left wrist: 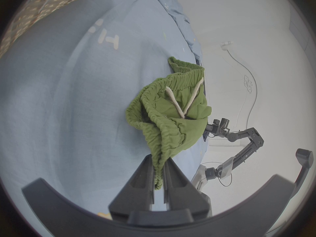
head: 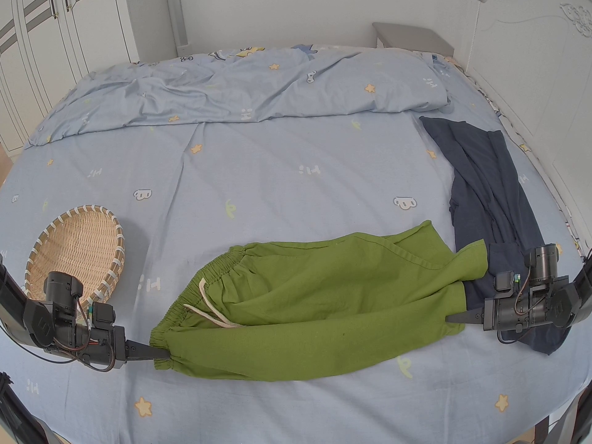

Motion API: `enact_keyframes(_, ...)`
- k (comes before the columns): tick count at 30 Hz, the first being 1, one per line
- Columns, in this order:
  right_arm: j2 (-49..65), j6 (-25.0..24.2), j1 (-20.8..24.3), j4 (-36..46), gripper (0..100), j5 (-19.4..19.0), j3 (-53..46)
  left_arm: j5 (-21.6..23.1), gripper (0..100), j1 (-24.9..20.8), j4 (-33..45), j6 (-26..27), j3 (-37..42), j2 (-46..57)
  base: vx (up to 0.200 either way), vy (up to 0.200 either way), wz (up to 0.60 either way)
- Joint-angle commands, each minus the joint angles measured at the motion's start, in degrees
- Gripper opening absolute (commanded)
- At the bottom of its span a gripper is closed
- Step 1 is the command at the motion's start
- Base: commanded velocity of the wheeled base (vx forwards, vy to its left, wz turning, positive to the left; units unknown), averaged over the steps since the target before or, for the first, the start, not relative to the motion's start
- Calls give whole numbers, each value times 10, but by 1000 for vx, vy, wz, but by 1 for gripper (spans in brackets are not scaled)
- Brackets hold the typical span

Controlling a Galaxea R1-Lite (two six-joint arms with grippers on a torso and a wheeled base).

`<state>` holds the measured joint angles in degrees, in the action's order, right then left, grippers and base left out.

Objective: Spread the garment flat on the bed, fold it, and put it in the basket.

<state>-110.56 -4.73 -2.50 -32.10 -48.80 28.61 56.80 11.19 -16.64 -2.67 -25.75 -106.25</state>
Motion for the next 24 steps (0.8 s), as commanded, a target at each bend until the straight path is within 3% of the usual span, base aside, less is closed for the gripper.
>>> enact_keyframes(1,97,-23,21,88,0,-1,12,0,0,0,8,-30,-2,36,0,0,0)
enact_keyframes(5,128,-22,25,154,0,1,20,0,0,1,21,-49,0,53,0,0,0)
enact_keyframes(6,165,-23,25,240,0,2,38,-1,0,14,62,-58,-4,83,0,0,0)
enact_keyframes(7,167,-23,25,245,0,3,40,-1,0,15,64,-58,-4,85,0,0,0)
enact_keyframes(8,189,-21,23,312,0,5,52,-2,0,30,102,-58,-12,104,0,0,0)
enact_keyframes(13,217,6,18,428,0,7,52,-5,0,71,212,-35,-20,120,0,0,0)
enact_keyframes(14,219,10,17,432,0,7,51,-6,0,74,216,-30,-20,120,0,0,0)
enact_keyframes(20,250,28,21,443,0,15,-33,-9,0,127,326,128,0,112,0,0,0)
enact_keyframes(24,252,28,30,427,0,15,-86,-32,0,133,352,142,13,117,0,0,0)
